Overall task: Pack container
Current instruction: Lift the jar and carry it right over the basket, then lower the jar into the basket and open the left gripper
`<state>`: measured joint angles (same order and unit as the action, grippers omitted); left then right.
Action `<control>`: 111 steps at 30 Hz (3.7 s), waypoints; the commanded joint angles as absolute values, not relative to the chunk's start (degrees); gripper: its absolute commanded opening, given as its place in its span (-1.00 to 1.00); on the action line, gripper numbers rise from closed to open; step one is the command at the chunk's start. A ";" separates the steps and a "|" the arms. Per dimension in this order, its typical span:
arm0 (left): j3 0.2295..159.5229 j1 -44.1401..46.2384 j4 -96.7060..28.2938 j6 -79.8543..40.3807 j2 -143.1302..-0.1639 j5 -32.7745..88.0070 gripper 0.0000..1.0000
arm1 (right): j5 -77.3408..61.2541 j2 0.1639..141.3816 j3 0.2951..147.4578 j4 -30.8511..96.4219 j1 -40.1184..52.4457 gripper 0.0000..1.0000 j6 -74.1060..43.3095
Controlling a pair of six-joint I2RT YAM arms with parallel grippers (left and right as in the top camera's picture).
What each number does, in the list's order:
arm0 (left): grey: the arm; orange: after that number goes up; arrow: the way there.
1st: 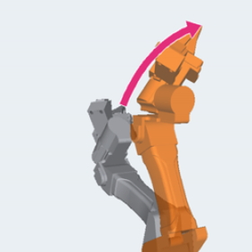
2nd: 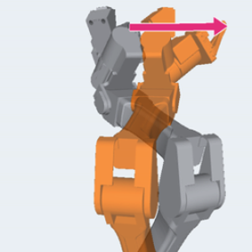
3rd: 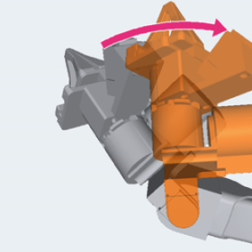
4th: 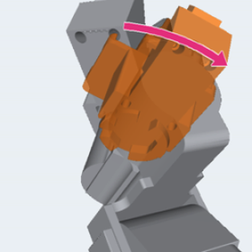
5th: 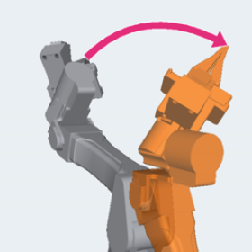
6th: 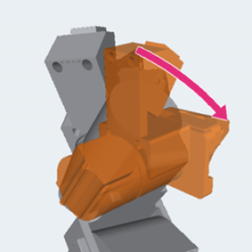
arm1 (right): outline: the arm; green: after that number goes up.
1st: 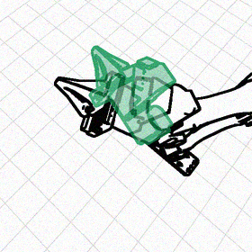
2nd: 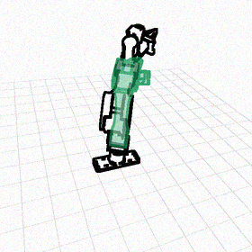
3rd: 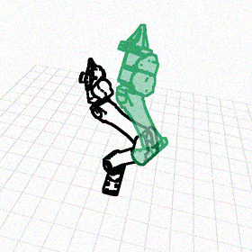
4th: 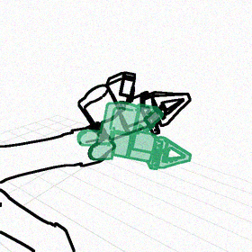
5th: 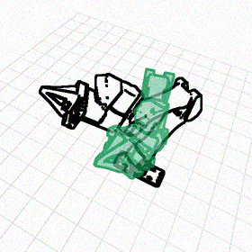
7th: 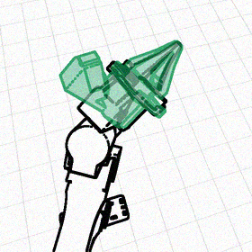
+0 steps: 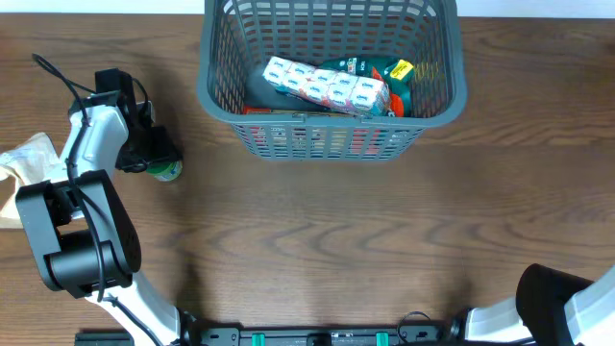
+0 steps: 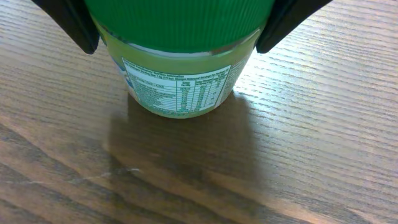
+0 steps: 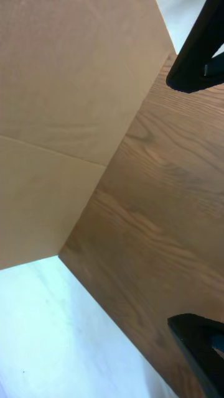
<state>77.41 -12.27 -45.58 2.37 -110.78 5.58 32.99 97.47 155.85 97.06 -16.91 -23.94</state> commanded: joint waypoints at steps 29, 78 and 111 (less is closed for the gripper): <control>88.09 -12.53 -55.51 -2.02 -96.03 2.70 -0.89 | 33.58 97.56 155.79 97.17 -17.21 0.99 -24.82; 114.67 16.47 -46.68 -3.05 -106.54 16.88 -0.89 | 33.58 97.56 155.79 97.19 -17.21 0.99 -24.82; 114.61 16.47 -51.86 -1.78 -113.32 11.62 -0.82 | 33.58 97.56 155.79 97.17 -17.21 0.99 -24.82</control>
